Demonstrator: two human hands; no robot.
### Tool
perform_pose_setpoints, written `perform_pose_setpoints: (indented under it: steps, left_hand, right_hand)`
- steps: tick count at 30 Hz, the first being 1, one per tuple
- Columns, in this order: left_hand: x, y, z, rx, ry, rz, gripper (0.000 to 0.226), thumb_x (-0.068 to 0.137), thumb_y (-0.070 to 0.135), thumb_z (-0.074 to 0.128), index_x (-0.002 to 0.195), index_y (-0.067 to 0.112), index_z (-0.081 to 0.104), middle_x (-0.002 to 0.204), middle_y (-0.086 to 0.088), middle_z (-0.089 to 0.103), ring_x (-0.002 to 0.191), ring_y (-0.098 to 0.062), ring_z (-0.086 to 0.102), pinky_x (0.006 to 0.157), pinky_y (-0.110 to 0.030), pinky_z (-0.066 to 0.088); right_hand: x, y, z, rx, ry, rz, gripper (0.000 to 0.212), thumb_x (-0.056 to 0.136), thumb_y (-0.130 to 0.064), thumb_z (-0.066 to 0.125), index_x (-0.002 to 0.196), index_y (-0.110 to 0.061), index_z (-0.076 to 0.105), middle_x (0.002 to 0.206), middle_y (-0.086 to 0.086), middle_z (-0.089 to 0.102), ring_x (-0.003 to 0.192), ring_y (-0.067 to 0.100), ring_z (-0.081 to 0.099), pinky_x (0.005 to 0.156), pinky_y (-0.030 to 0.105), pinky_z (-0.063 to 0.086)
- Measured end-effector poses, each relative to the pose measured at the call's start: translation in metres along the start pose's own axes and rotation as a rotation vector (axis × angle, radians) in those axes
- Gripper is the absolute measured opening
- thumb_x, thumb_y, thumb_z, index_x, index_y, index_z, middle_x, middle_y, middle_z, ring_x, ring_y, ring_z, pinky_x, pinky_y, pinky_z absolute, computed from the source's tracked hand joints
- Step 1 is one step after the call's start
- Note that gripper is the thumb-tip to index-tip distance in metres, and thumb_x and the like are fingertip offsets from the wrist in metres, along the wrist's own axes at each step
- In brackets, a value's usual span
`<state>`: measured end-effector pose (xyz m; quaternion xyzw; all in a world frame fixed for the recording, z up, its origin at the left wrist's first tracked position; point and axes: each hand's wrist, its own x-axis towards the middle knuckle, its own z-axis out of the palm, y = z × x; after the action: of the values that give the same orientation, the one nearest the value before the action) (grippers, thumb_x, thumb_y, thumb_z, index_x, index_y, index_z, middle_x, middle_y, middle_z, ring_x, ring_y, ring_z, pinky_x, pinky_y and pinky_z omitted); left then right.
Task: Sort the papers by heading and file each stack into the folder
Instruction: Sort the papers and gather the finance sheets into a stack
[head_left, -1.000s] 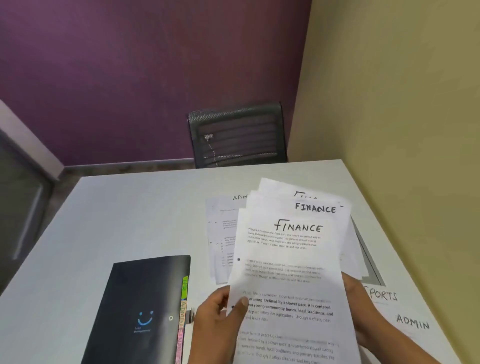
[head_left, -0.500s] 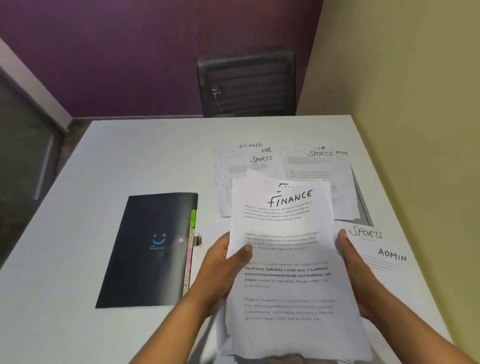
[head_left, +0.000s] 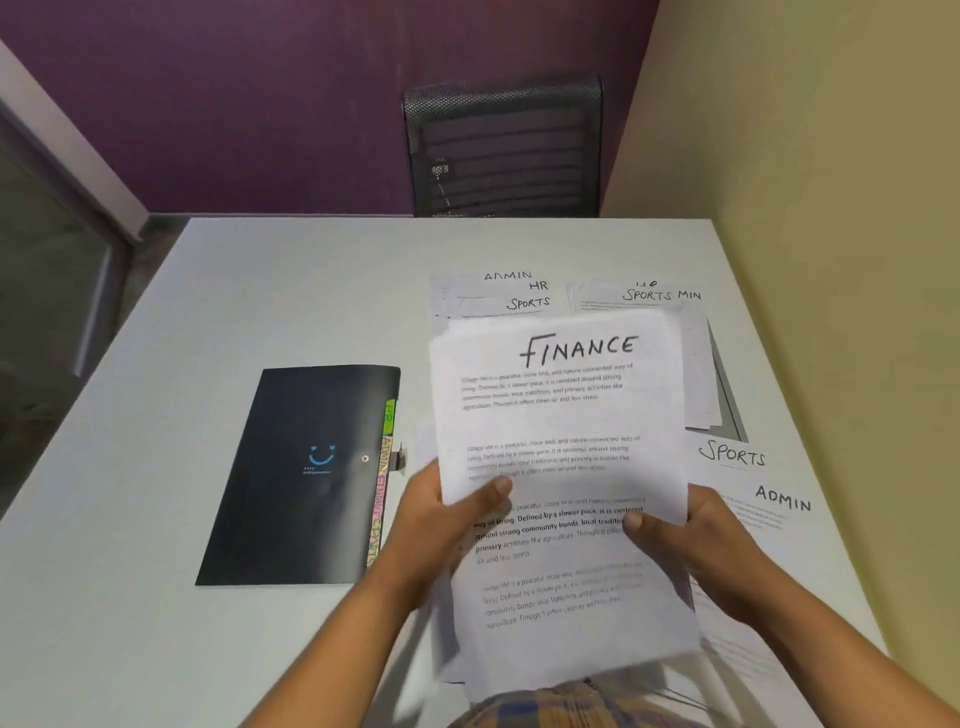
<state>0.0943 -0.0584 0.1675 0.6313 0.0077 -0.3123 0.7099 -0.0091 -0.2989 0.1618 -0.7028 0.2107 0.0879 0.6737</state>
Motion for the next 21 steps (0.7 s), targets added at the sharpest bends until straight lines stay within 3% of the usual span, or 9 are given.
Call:
perform_pose_setpoints:
  steps: [2,4,8,11,15,17,21]
  left_hand:
    - [0.011,0.01,0.002,0.043,0.005,0.094,0.03,0.073,0.018,0.083,0.1,0.011,0.071,0.094,-0.004,0.074,0.078,-0.02,0.069,0.071,-0.03,0.055]
    - [0.018,0.016,0.006,0.099,0.054,0.199,0.024,0.074,0.017,0.081,0.097,0.02,0.076,0.1,-0.004,0.077,0.093,-0.022,0.073,0.081,-0.037,0.057]
    - [0.021,0.02,0.016,0.101,0.115,0.378,0.032,0.08,0.001,0.076,0.089,0.032,0.077,0.093,0.006,0.078,0.091,-0.013,0.073,0.077,-0.025,0.057]
    - [0.02,0.014,0.019,0.086,0.155,0.397,0.026,0.079,0.002,0.077,0.089,0.026,0.075,0.091,0.007,0.078,0.089,-0.011,0.074,0.075,-0.021,0.056]
    - [0.021,-0.006,0.015,0.208,0.186,0.345,0.03,0.076,0.009,0.082,0.093,0.03,0.07,0.088,0.021,0.076,0.089,-0.003,0.072,0.073,-0.012,0.053]
    - [0.022,-0.019,0.014,0.253,0.216,0.299,0.027,0.078,0.011,0.08,0.084,0.035,0.071,0.082,0.025,0.074,0.086,-0.001,0.071,0.071,-0.01,0.052]
    - [0.017,-0.034,0.014,0.227,0.194,0.324,0.04,0.084,-0.002,0.071,0.077,0.037,0.074,0.078,0.021,0.075,0.077,0.006,0.069,0.067,-0.011,0.052]
  right_hand:
    - [0.011,-0.005,0.001,-0.002,0.052,-0.03,0.024,0.074,-0.022,0.083,0.095,-0.013,0.078,0.096,0.009,0.078,0.09,0.029,0.075,0.074,0.038,0.06]
    - [0.021,-0.01,0.004,0.021,0.146,-0.085,0.022,0.071,-0.023,0.08,0.092,-0.017,0.077,0.096,0.004,0.079,0.09,0.022,0.075,0.072,0.03,0.06]
    - [0.029,-0.017,0.014,0.051,0.274,-0.192,0.026,0.078,-0.011,0.078,0.096,-0.028,0.07,0.094,-0.01,0.078,0.091,0.01,0.073,0.077,0.027,0.059]
    - [0.026,-0.013,0.02,0.069,0.271,-0.244,0.035,0.081,-0.002,0.075,0.092,-0.034,0.07,0.093,-0.016,0.077,0.092,0.005,0.073,0.08,0.024,0.058]
    - [0.026,0.005,0.023,0.017,0.255,-0.182,0.031,0.079,-0.009,0.079,0.092,-0.033,0.066,0.086,-0.021,0.075,0.087,-0.005,0.07,0.069,0.012,0.054]
    - [0.026,0.014,0.025,-0.032,0.244,-0.147,0.033,0.079,-0.011,0.079,0.096,-0.034,0.063,0.089,-0.019,0.073,0.087,-0.009,0.069,0.065,0.006,0.051]
    - [0.024,0.029,0.03,-0.083,0.231,-0.114,0.029,0.082,-0.014,0.078,0.097,-0.035,0.064,0.08,-0.023,0.072,0.076,-0.014,0.066,0.064,0.005,0.049]
